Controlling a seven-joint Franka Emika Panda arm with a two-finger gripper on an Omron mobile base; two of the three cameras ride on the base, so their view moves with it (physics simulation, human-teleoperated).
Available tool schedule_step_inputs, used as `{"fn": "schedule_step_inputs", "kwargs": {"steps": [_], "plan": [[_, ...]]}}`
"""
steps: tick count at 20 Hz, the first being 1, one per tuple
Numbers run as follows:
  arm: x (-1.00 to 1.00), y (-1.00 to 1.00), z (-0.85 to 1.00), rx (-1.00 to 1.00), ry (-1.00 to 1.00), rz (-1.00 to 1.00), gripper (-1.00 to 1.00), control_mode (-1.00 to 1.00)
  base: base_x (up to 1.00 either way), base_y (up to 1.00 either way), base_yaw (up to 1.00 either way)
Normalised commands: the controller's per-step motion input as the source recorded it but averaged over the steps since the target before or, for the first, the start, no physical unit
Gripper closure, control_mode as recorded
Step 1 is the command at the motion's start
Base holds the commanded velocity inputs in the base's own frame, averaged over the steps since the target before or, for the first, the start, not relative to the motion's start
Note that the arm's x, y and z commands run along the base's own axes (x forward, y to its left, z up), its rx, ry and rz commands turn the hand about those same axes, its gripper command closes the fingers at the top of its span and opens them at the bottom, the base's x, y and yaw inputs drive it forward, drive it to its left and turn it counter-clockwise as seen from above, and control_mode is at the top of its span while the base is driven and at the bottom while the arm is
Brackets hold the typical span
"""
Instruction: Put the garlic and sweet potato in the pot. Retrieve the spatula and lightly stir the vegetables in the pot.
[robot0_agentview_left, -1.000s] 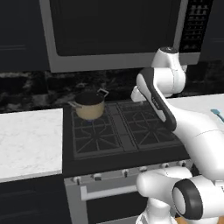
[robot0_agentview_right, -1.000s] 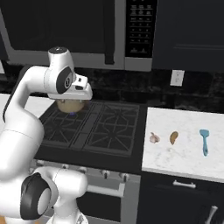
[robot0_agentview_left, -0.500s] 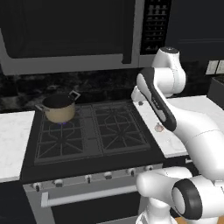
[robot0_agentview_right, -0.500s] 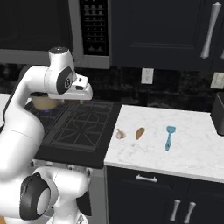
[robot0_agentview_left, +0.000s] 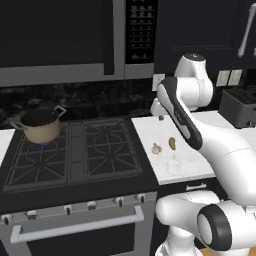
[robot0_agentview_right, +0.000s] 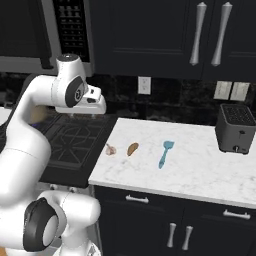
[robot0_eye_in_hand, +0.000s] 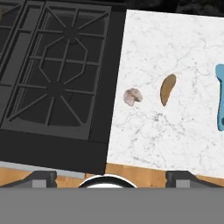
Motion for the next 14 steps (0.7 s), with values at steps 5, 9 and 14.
{"fn": "schedule_step_inputs", "kwargs": {"steps": [5,9,14], "plan": [[0.0,0.0,0.0,0.0,0.0,0.0,-1.0,1.0,0.0,-0.46,0.0],[0.0,0.0,0.0,0.0,0.0,0.0,-1.0,1.0,0.0,-0.1,0.0],[0.0,0.0,-0.01,0.0,0.0,0.0,-1.0,-1.0,0.18,0.03,-0.01]]}}
